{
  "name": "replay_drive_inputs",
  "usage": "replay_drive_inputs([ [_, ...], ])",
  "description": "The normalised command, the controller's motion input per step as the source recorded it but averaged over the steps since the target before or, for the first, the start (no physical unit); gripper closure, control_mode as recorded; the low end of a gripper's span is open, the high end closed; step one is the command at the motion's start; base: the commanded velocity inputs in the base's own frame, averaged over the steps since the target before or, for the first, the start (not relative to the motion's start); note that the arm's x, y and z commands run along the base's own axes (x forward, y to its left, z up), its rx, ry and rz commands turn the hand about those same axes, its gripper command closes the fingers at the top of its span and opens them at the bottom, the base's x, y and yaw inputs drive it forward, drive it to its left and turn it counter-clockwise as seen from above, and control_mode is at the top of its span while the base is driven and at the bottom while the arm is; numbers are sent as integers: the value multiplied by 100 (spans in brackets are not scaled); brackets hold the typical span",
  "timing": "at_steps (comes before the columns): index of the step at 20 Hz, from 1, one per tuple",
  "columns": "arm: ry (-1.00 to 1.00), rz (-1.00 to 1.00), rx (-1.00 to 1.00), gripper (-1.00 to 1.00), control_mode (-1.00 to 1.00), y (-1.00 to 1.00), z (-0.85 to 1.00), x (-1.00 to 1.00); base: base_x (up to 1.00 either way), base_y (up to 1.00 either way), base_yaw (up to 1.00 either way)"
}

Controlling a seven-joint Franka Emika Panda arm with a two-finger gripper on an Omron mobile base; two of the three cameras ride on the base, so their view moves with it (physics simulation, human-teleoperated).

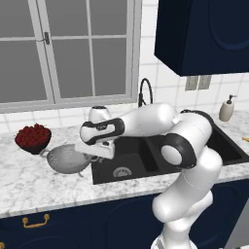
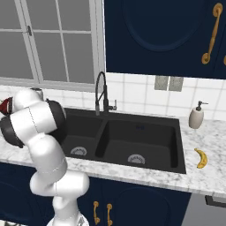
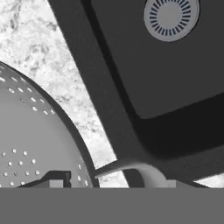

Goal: Put the colander in the sink, put the banana in the colander, and turn on the sink faucet and pour water over the colander.

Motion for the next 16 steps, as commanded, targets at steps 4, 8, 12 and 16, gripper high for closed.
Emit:
replay_drive_inputs([
  [4, 13, -49, -1, 100, -100, -66, -3, 0, 0, 0, 0],
  [8, 11, -55, -4, 100, -100, -58, -9, 0, 0, 0, 0],
  [12, 13, -59, -10, 100, -100, -41, 0, 10, 0, 0, 0],
  [16, 16, -61, -8, 100, -100, -43, 0, 10, 0, 0, 0],
])
